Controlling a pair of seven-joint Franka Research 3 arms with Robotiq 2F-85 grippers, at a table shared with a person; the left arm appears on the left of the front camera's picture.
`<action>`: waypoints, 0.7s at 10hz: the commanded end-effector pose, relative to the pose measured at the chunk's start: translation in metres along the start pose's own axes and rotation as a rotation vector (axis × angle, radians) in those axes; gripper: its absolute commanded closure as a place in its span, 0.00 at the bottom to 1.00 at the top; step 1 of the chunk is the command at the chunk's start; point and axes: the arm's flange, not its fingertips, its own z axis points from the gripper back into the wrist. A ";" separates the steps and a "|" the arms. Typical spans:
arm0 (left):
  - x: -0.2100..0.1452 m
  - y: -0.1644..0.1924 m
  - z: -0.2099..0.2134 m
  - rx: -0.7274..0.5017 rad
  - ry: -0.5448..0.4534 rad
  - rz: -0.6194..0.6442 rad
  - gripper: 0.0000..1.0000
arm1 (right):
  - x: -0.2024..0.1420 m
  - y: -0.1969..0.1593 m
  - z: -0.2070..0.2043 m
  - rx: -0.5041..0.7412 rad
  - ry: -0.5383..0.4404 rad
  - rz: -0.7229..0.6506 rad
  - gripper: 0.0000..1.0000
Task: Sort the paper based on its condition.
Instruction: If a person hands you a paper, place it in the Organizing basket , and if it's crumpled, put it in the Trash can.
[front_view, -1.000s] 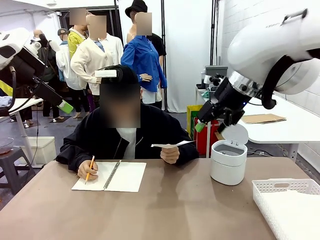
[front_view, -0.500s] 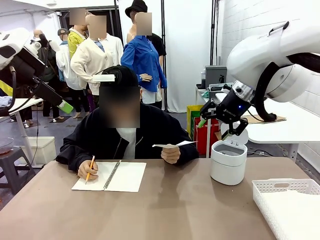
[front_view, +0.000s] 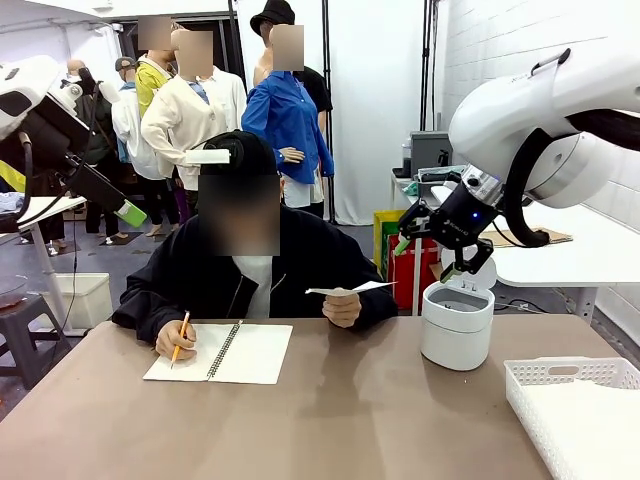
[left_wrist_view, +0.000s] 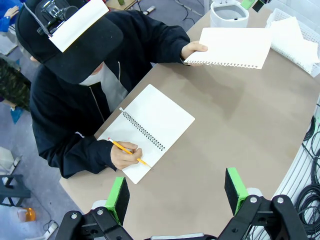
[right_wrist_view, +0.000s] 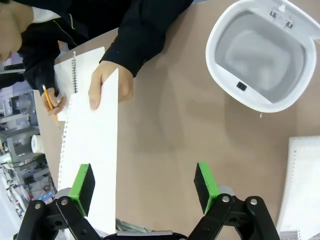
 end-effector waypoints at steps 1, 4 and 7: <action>0.000 -0.002 0.000 0.009 0.005 0.012 0.00 | 0.000 -0.001 -0.002 -0.002 0.004 -0.004 0.00; 0.000 -0.002 0.000 0.009 0.005 0.012 0.00 | 0.023 -0.008 -0.034 0.089 0.119 -0.256 0.00; 0.000 -0.002 0.000 0.009 0.005 0.012 0.00 | 0.016 -0.017 -0.058 0.155 0.225 -0.384 0.00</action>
